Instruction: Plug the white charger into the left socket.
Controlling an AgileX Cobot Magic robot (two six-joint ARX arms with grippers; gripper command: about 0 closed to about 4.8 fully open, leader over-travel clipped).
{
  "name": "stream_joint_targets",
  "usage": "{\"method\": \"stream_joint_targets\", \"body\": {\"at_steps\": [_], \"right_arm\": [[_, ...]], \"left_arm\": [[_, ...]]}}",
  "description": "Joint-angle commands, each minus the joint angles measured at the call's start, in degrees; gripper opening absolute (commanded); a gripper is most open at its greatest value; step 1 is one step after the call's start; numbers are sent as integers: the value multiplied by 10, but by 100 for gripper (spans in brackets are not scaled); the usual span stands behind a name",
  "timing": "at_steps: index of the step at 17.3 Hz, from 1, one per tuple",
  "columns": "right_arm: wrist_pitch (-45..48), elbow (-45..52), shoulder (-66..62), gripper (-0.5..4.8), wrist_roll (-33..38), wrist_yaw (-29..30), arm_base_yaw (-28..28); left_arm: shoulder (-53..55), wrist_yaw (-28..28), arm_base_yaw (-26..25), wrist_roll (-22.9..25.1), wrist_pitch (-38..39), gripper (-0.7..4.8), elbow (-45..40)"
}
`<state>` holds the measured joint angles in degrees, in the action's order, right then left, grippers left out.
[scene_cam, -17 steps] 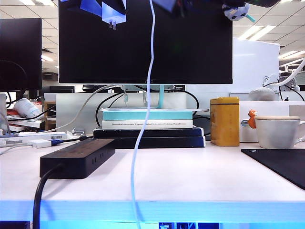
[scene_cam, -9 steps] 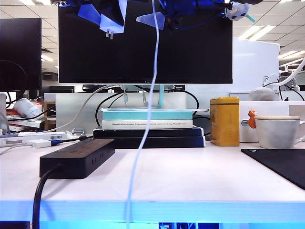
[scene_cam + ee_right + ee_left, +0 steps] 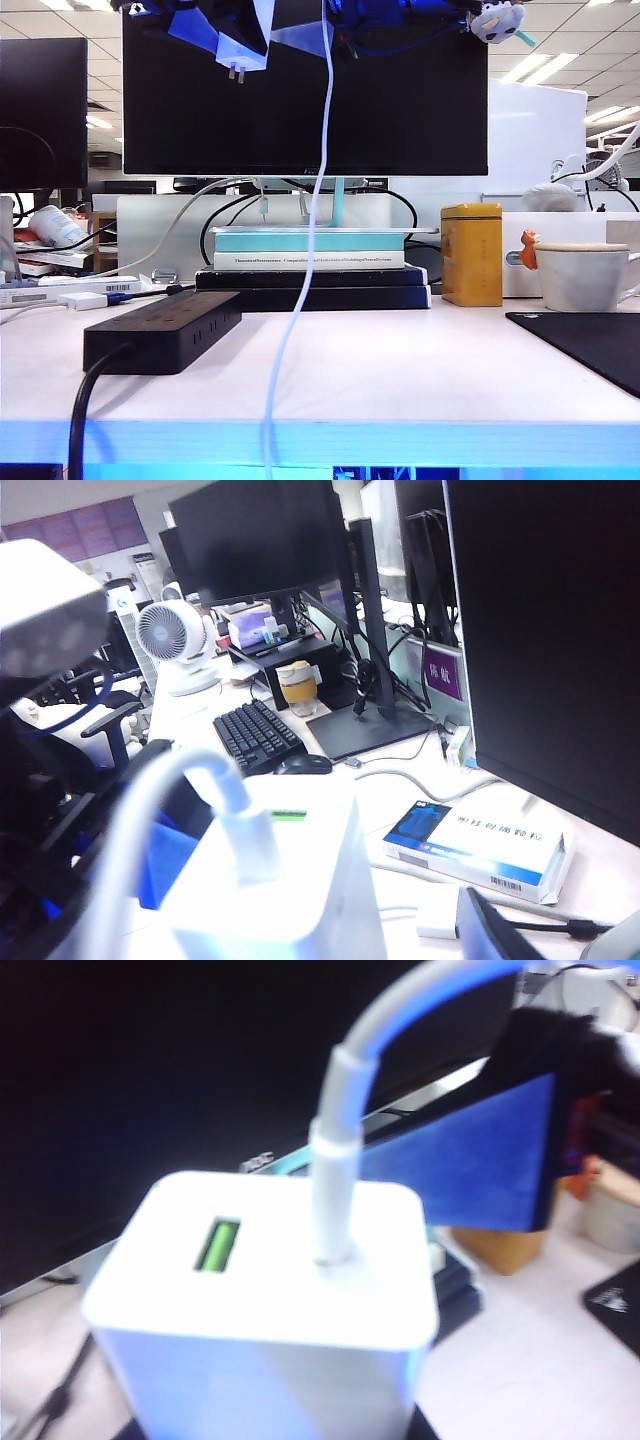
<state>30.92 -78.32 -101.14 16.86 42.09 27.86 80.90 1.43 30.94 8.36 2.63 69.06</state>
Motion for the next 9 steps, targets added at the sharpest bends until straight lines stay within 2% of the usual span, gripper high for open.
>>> {"method": "stream_joint_targets", "body": {"at_steps": [1, 5, 7, 9], "right_arm": [[-16, -3, 3, 419, 0, 0, 0], [-21, -4, 3, 415, 0, 0, 0], [-21, -5, 3, 361, 0, 0, 0], [-26, -10, 3, 359, 0, 0, 0]], "left_arm": [[-3, -26, 0, 2, -14, 43, 3], [-3, -27, 0, 2, -10, 43, 3], [-3, -30, 0, 2, -8, 17, 3], [-3, -32, 0, 4, -8, 17, 3]]}}
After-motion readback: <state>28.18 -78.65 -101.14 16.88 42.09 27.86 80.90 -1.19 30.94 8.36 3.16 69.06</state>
